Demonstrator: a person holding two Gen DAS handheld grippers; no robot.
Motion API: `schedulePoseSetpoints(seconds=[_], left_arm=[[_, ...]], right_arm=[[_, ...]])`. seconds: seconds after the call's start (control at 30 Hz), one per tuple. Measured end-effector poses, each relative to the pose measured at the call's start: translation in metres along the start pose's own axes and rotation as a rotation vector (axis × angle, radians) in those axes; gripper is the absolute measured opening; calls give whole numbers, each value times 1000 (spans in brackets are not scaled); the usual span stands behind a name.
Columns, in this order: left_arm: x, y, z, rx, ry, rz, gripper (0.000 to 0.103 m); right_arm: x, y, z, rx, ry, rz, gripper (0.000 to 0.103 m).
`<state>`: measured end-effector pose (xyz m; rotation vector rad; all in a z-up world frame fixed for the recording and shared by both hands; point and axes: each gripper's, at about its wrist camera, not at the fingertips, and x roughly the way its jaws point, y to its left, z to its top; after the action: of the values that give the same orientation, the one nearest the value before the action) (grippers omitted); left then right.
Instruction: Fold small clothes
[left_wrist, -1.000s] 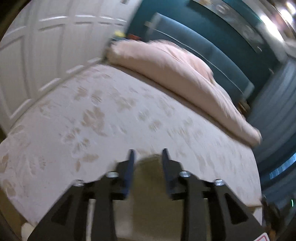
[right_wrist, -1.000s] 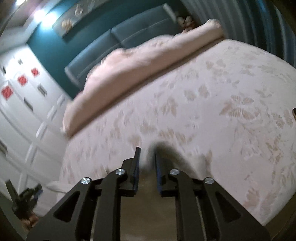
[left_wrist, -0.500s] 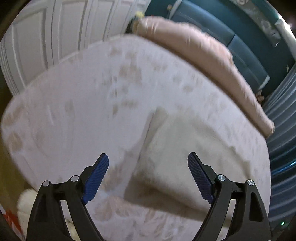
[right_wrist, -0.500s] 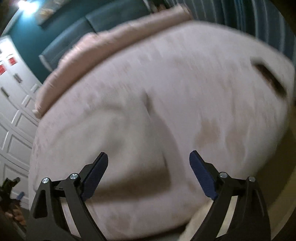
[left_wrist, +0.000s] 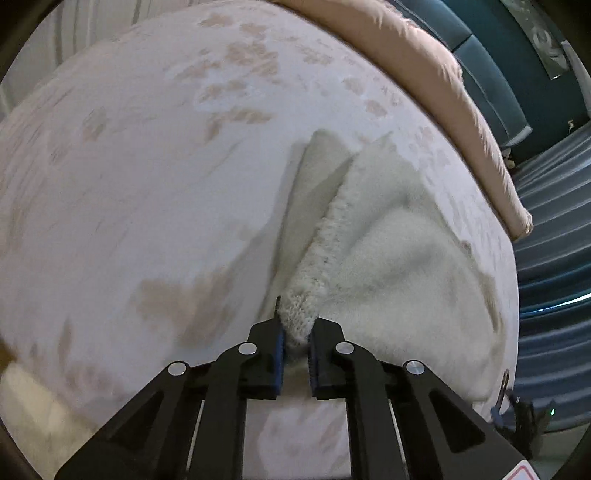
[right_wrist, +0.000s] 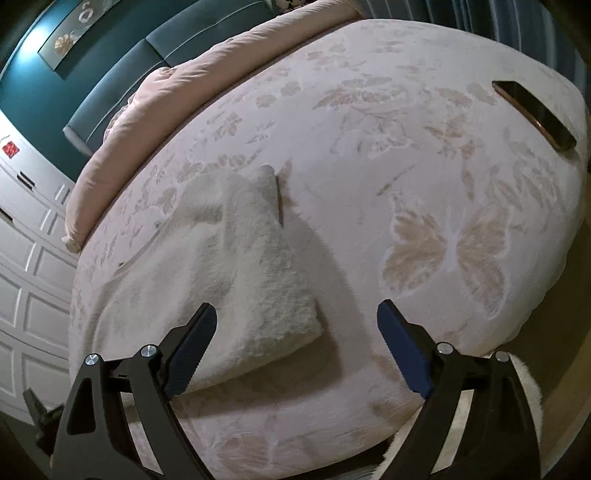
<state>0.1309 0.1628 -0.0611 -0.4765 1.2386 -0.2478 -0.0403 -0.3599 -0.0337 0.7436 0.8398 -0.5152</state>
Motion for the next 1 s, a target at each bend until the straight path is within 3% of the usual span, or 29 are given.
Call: schedulePoseSetpoints(seconds=[0.13,0.3,0.4,0.43,0.5,0.53,0.57,0.63,0.73,0.83,1.0], left_arm=[[5,19,-24,-41,16,24,10],[6,-6,-10,-8,-27,62,15],[8,-8,-2,-26,-36,97,56],[11,-7,0,-54,-32,97,67],[19,-4,3,-85,-5,58,67],[25,-3,4,-95,19,14,56],[27,-3,4,-93,29,-3,24],[21,-9,5,-63,31,-6,18],[-9,-11,4,-14,16,-31,13],[-29,-1,-9,24,64,1,9],[-22,34,-62,-2,163,66,9]], right_arm=[[10,-3,-4,-39,27,-48,87],[38,7,4,-81,116,7,86],[60,12,2,-85,176,-21,79],[65,15,2,-80,181,-14,72],[65,24,5,-66,188,31,35],[62,26,8,-52,188,40,27],[58,29,11,-41,185,58,24],[33,32,21,-15,146,141,21],[-6,27,25,-17,131,193,20],[-26,8,1,-88,182,111,20],[-6,-38,-60,-100,324,-22,21]])
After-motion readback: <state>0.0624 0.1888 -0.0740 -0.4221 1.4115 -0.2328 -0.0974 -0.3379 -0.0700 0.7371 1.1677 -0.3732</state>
